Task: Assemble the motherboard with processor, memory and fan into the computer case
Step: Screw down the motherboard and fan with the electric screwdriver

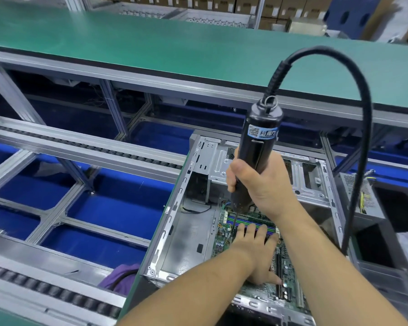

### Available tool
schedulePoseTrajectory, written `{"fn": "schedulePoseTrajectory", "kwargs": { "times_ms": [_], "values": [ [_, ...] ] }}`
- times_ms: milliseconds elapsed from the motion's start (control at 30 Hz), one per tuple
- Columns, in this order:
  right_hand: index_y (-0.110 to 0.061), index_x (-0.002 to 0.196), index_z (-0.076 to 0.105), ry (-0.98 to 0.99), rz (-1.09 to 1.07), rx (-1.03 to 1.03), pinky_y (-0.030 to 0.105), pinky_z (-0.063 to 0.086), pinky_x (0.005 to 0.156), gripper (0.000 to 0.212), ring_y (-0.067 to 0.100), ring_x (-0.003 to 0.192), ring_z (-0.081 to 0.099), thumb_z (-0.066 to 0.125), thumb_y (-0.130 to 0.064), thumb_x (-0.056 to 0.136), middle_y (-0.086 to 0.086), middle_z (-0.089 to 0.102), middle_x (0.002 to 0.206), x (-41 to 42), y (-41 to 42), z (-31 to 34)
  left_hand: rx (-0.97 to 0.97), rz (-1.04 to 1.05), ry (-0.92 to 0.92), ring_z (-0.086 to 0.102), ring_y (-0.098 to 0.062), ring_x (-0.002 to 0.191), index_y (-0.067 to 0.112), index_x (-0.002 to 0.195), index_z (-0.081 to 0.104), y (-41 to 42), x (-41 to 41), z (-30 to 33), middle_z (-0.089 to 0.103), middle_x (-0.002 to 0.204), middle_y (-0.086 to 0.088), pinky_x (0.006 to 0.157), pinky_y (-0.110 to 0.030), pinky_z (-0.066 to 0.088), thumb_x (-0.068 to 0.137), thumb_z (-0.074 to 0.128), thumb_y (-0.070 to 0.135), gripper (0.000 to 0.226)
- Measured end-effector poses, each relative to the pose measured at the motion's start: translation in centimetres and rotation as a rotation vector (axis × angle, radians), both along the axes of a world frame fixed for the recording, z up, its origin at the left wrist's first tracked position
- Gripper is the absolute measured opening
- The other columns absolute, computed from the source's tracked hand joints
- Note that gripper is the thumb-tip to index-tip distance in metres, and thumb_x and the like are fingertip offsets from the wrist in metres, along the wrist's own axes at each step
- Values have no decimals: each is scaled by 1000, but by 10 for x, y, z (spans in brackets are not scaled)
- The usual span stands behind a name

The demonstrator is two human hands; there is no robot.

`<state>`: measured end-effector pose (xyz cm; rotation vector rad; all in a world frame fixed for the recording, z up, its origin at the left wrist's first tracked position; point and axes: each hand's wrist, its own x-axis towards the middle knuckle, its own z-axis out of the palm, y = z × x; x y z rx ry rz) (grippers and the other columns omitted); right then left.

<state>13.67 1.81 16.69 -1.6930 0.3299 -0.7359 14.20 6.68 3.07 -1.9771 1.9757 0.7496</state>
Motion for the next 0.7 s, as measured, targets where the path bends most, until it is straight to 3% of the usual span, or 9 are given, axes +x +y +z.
{"fn": "schedulePoseTrajectory", "kwargs": {
  "times_ms": [167,267,333,533,700],
  "values": [
    [5,76,55,-8,28,10,29,51,61,61,21,56,58,72,-54,74,18,58,62,1,2,2,27,6,27,-15,-46,146,16,157,-7,1,1,2,-13,163,-18,115,-63,-9,92,49,65,99],
    [9,77,54,2,44,-15,37,52,60,87,24,56,59,74,-75,68,19,59,63,0,5,2,29,12,61,-16,-46,146,19,158,-5,1,2,5,-14,163,-16,114,-63,-10,93,49,62,95],
    [10,78,53,7,49,-14,42,51,61,93,25,56,59,71,-80,65,21,59,63,1,8,3,38,20,104,-18,-46,146,23,158,-3,0,3,7,-14,163,-14,113,-63,-13,93,52,59,92],
    [4,75,56,-25,25,16,30,50,61,85,22,57,58,71,-79,67,16,59,61,-2,4,4,55,41,106,-19,-43,146,19,157,-7,0,3,7,-15,163,-16,115,-61,-14,92,48,65,98],
    [8,79,56,-9,21,0,35,51,64,86,23,60,60,75,-76,66,14,61,65,-7,5,4,56,62,104,-21,-42,146,18,157,-10,-1,3,7,-16,163,-15,115,-60,-15,92,47,63,97]
  ]
}}
